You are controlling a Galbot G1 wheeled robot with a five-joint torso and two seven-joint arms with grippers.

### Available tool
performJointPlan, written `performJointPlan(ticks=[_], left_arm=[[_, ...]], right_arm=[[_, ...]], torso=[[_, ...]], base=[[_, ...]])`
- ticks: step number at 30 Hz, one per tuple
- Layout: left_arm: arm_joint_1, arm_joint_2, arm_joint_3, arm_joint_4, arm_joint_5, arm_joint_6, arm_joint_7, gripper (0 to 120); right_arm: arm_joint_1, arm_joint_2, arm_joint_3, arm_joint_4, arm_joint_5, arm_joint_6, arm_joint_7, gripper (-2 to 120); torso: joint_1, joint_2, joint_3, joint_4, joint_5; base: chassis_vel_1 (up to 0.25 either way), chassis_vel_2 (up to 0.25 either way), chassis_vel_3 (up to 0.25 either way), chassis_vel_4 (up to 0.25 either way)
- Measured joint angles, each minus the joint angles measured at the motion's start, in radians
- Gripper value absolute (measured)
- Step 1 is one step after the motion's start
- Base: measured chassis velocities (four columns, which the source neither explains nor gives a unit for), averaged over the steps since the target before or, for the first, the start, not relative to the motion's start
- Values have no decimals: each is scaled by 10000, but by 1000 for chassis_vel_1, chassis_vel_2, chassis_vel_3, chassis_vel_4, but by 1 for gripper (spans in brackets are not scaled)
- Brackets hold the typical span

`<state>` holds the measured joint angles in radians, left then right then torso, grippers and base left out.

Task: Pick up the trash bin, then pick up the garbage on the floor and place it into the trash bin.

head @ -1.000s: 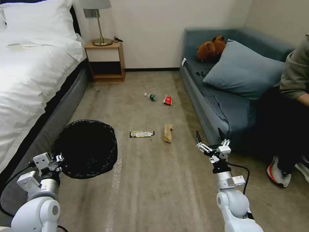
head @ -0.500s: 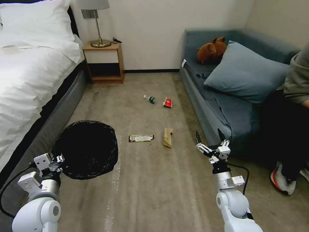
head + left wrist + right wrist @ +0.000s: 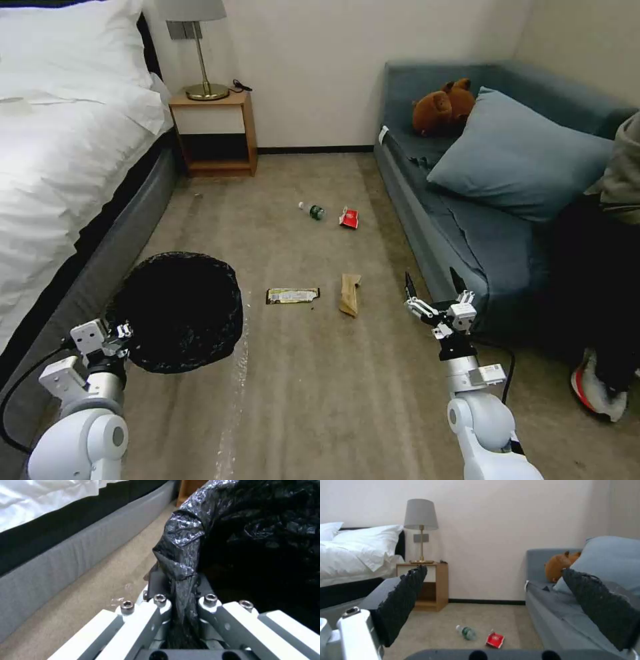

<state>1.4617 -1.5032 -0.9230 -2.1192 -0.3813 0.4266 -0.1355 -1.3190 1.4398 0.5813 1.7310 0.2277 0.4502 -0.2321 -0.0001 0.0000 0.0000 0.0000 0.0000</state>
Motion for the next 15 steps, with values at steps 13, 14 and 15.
performJointPlan(ticks=[13, 14, 15], left_arm=[[90, -48, 7, -35, -41, -96, -61, 4], [90, -48, 7, -35, -41, -96, -61, 4], [97, -46, -3, -44, -75, -121, -61, 4]], right_arm=[[-99, 35, 6, 46, -45, 1, -34, 100], [-99, 35, 6, 46, -45, 1, -34, 100], [-98, 35, 6, 51, -51, 1, -34, 100]], torso=[[0, 0, 0, 0, 0], [0, 0, 0, 0, 0], [0, 0, -1, 0, 0]], base=[[-79, 79, 74, -79], [-61, 60, 39, -67], [-83, 68, 63, -67]])
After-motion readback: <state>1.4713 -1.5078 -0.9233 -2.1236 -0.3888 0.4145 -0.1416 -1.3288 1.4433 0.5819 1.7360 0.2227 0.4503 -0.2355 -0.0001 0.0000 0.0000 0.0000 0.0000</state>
